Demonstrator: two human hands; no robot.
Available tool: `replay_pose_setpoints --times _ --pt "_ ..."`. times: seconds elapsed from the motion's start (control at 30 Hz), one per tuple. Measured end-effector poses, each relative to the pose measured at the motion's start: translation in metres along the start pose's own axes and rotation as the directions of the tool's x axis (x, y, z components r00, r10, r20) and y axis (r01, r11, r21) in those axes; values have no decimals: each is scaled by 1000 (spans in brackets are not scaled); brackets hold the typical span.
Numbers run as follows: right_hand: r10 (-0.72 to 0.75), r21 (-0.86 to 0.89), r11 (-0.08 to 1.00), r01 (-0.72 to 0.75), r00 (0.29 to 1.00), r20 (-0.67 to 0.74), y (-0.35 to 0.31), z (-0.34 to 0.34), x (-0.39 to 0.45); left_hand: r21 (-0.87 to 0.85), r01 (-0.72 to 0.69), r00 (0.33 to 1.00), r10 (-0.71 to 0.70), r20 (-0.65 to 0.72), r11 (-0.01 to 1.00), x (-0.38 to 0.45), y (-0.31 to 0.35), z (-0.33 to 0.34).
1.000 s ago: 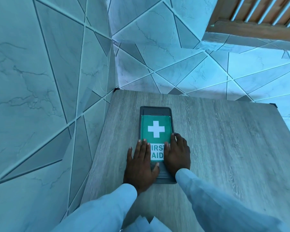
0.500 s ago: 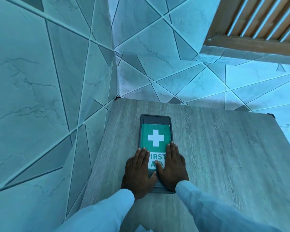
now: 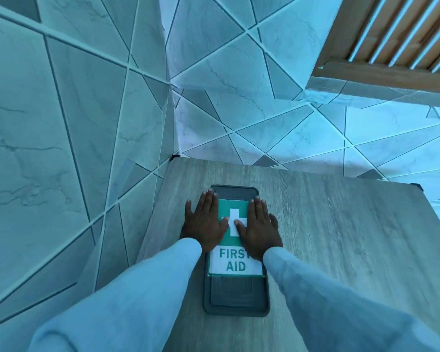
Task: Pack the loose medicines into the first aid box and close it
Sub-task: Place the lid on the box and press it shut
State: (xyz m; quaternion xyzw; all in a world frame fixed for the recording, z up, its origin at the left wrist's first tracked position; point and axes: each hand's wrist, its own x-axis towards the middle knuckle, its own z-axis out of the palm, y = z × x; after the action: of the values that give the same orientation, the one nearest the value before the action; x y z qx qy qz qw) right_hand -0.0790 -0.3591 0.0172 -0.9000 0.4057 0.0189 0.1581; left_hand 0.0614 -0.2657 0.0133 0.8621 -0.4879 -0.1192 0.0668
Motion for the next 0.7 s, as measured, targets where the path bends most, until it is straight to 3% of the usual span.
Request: replay_pose_setpoints --times 0.2,0.7 --pt "12 -43 999 -14 998 -59 -2 -2 51 17 -6 1000 6 6 1000 45 12 -10" --pt "-16 -13 1000 14 993 -114 5 7 58 -86 -25 994 16 -106 996 63 13 5"
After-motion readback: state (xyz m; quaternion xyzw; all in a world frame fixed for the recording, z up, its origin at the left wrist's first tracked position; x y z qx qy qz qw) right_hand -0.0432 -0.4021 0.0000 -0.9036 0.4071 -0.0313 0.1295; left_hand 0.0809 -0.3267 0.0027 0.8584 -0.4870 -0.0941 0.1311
